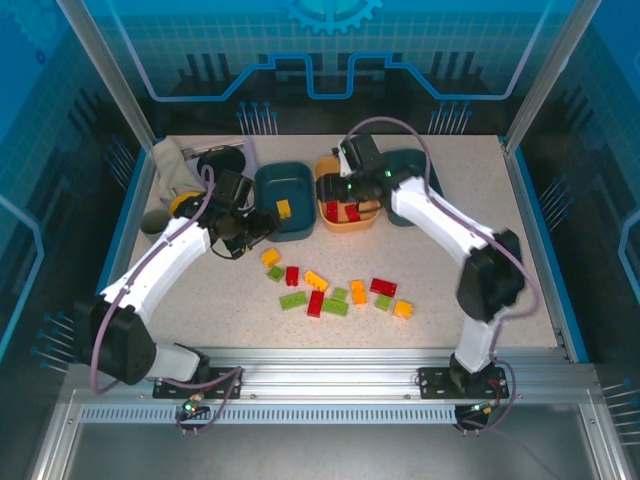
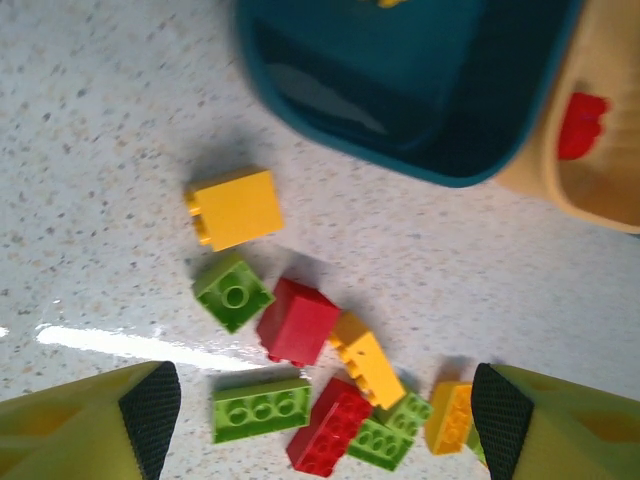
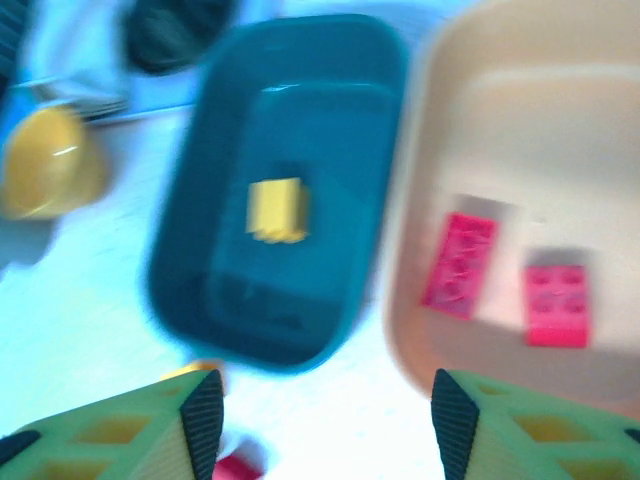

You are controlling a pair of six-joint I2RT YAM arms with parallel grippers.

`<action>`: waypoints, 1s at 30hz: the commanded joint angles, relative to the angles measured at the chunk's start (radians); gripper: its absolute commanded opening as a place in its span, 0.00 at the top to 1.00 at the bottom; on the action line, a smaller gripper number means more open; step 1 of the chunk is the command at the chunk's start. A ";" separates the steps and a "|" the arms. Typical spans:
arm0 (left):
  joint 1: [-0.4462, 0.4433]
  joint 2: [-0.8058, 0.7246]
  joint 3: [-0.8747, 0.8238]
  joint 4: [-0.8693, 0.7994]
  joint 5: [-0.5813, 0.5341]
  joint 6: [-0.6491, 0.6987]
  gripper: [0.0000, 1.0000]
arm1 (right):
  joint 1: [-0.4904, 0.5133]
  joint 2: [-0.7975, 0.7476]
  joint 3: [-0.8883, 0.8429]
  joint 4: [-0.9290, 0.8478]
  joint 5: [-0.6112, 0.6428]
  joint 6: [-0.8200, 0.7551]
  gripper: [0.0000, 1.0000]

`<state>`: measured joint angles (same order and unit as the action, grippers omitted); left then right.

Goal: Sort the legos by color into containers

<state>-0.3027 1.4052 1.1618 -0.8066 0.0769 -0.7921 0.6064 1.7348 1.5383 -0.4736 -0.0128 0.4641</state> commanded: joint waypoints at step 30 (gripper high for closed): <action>0.003 0.400 -0.055 0.214 -0.069 -0.020 0.45 | 0.159 -0.394 -0.590 0.306 -0.026 0.009 0.29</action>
<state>-0.2974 1.7855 1.0790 -0.5930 0.0292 -0.8280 0.7605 1.3548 0.9592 -0.1658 -0.0494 0.4641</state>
